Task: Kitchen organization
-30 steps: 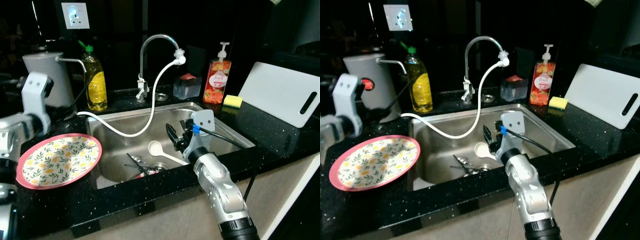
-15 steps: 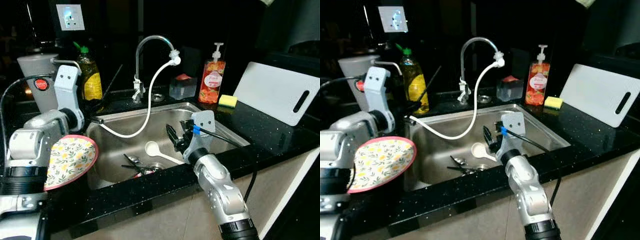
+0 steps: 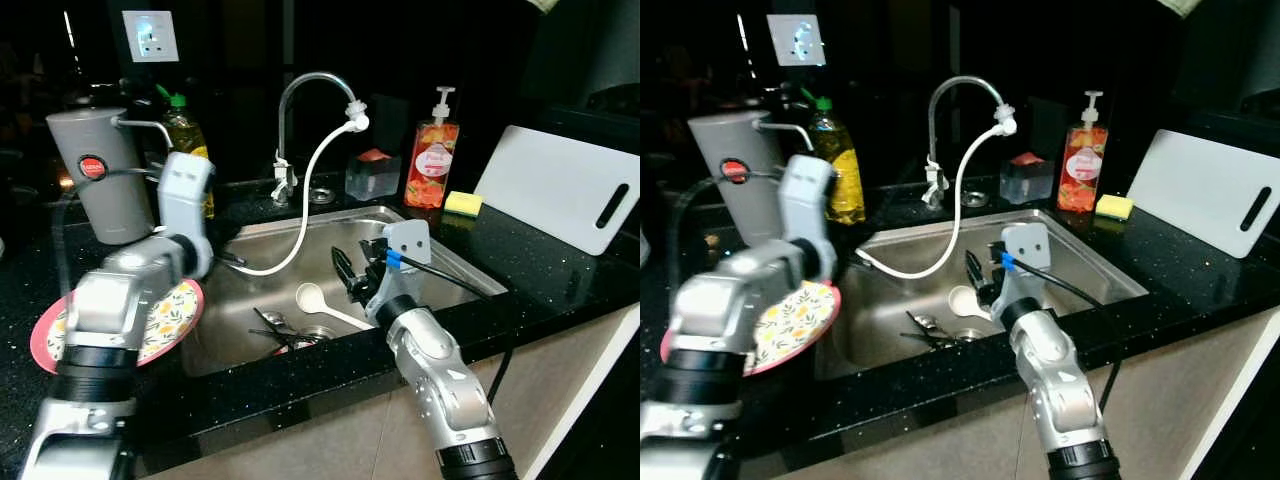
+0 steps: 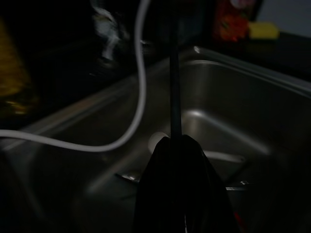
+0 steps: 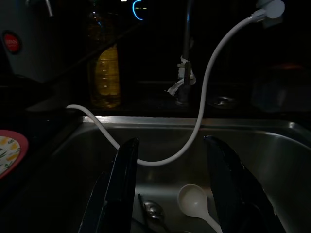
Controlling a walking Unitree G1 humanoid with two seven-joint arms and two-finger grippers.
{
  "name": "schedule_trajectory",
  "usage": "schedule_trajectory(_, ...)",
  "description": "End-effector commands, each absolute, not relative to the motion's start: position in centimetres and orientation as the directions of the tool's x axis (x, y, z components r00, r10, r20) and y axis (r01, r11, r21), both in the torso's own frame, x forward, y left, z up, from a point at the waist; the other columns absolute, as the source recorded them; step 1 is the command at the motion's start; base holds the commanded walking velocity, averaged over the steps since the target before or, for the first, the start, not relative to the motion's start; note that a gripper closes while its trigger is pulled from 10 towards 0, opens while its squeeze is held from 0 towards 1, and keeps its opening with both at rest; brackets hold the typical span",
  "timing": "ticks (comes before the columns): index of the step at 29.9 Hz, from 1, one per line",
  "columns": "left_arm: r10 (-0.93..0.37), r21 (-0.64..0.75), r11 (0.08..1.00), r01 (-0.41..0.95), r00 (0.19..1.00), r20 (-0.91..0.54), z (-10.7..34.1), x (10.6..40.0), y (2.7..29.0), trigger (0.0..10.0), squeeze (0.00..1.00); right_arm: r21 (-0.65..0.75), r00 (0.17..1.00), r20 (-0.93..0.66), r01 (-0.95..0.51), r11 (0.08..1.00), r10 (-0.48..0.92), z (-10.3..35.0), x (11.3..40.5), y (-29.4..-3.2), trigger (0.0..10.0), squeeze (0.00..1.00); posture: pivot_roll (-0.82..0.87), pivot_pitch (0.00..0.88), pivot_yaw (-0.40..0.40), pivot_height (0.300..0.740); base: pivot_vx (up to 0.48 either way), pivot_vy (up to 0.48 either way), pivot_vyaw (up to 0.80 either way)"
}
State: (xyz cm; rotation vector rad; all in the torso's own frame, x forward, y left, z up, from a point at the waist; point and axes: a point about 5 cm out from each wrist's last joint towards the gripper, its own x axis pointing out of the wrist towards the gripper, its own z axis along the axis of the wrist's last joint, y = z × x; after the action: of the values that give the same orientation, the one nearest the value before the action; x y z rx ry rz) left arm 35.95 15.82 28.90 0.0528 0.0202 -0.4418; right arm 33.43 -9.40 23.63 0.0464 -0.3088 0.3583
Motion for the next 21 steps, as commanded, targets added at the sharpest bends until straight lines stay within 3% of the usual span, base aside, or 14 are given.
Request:
schedule_trajectory(1,-0.448,0.087,0.888,0.451,0.892,-0.052,28.8,36.7,14.6,10.0,0.0,-0.005,0.891,0.307,-0.349,0.937,0.334,23.7,33.4,-9.6,10.0,0.0,-0.02,0.0,0.004,0.74,0.0,0.0,0.0)
schedule_trajectory(7,-0.426,0.134,0.887,0.442,0.895,-0.13,27.2,38.6,13.2,10.0,0.0,-0.004,0.89,0.312,-0.348,0.937,0.332,23.9,33.5,-9.6,10.0,0.0,-0.03,0.0,0.011,0.74,0.0,0.0,0.0)
schedule_trajectory(8,-0.422,0.118,0.892,0.437,0.897,-0.129,27.0,38.9,13.0,10.0,0.68,-0.003,0.89,0.314,-0.348,0.937,0.331,23.9,33.5,-9.6,10.0,0.0,-0.03,0.0,0.011,0.74,0.0,0.0,0.0)
schedule_trajectory(9,-0.422,0.105,0.894,0.435,0.898,-0.127,27.0,39.1,12.9,10.0,0.68,-0.002,0.889,0.316,-0.348,0.937,0.331,24.0,33.5,-9.5,10.0,0.0,-0.03,0.0,0.011,0.74,0.0,0.0,0.0)
schedule_trajectory(10,-0.415,0.096,0.899,0.428,0.9,-0.131,26.8,39.3,12.7,10.0,1.0,-0.002,0.889,0.316,-0.348,0.937,0.331,24.0,33.4,-9.5,10.0,0.0,-0.03,0.0,0.011,0.74,0.0,0.0,0.0)
schedule_trajectory(21,-0.398,0.095,0.914,0.395,0.918,0.01,28.5,39.8,12.5,10.0,1.0,-0.004,0.89,0.317,-0.344,0.939,0.328,23.9,33.3,-9.8,10.0,0.0,-0.04,0.0,0.014,0.74,0.0,0.0,0.0)
